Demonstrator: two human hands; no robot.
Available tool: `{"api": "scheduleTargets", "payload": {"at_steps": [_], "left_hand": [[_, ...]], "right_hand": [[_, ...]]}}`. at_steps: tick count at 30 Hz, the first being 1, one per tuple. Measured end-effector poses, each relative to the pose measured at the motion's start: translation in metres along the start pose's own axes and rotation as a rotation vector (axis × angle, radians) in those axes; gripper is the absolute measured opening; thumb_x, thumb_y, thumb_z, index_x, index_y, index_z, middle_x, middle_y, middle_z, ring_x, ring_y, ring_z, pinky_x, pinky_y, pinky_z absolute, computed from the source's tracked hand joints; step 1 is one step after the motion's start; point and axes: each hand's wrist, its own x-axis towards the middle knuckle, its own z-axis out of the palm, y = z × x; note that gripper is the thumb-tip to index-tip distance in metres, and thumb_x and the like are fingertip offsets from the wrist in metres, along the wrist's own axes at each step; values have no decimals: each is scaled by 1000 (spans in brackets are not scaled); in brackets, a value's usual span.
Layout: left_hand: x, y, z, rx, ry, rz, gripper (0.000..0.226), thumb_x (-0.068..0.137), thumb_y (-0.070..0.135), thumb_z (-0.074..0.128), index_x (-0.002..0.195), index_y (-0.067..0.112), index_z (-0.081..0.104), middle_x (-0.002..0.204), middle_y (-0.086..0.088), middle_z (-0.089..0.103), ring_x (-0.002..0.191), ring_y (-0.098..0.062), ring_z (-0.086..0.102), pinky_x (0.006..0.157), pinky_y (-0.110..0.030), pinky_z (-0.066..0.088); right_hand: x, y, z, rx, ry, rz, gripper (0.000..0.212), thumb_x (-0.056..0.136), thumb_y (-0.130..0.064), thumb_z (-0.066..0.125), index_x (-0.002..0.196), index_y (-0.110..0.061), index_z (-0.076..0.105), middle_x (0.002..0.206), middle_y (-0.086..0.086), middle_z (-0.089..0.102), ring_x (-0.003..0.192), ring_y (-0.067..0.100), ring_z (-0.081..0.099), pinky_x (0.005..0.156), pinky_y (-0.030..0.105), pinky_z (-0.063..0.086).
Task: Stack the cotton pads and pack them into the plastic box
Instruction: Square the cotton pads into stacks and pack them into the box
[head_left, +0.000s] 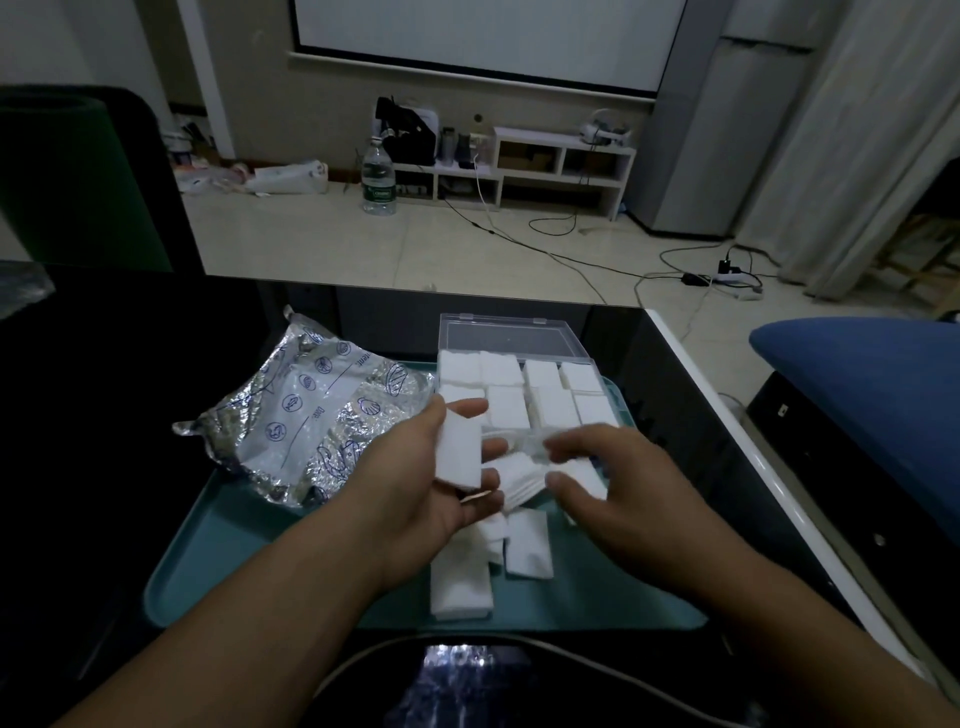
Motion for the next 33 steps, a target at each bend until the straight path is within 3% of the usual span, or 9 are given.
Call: {"api": "scheduleTargets", "payload": {"at_steps": [2,5,11,16,27,31,33], "left_hand": [[0,1,-1,-22,32,5,42,104,42,33,109,12,63,76,-12,65,50,-17,46,48,-27,43],[0,2,-1,-35,65,8,42,104,41,34,110,10,62,73,-11,63,50,-16,44,45,-24,40],[1,3,-5,-26,86,24,43,104,41,34,110,9,62,67,-10,66,51,-17,45,49,-26,40],[0,2,-3,-12,89,36,43,105,39,33,109,7,62,66,-10,67,52,-18,45,52,-27,39],[5,-3,-7,19,70,41,43,105,39,33,111,7,61,73,-12,67,50,-17,46,50,-27,40],[9,-5,-9,34,73,40,43,104,40,34,109,8,62,77,-13,66,49,-17,47,48,-28,40],[10,-7,-9,40,78,36,42,104,39,34,107,8,62,80,-14,66,49,-17,47,48,-28,40]], "right_hand": [[0,1,4,-146,-138,2,32,88,-39,65,119,-34,59,112,-13,53,118,8,42,102,25,36],[-1,-1,22,-301,-297,7,51,82,-49,68,127,-32,52,123,-8,52,123,15,34,103,30,33],[-1,0,34,-467,-290,1,55,79,-54,66,123,-26,49,125,-5,50,118,19,35,101,35,35],[1,-1,36,-319,-275,84,55,75,-45,74,122,-28,52,114,-8,53,113,16,40,90,27,37],[4,-3,28,-486,-408,105,60,76,-55,70,124,-23,54,130,1,43,124,24,31,105,38,33],[6,-6,26,-489,-445,87,45,75,-55,70,108,-25,66,119,3,47,118,26,34,100,37,37],[5,-6,26,-439,-425,61,34,77,-49,70,97,-22,70,108,3,55,108,23,42,89,32,41]]}}
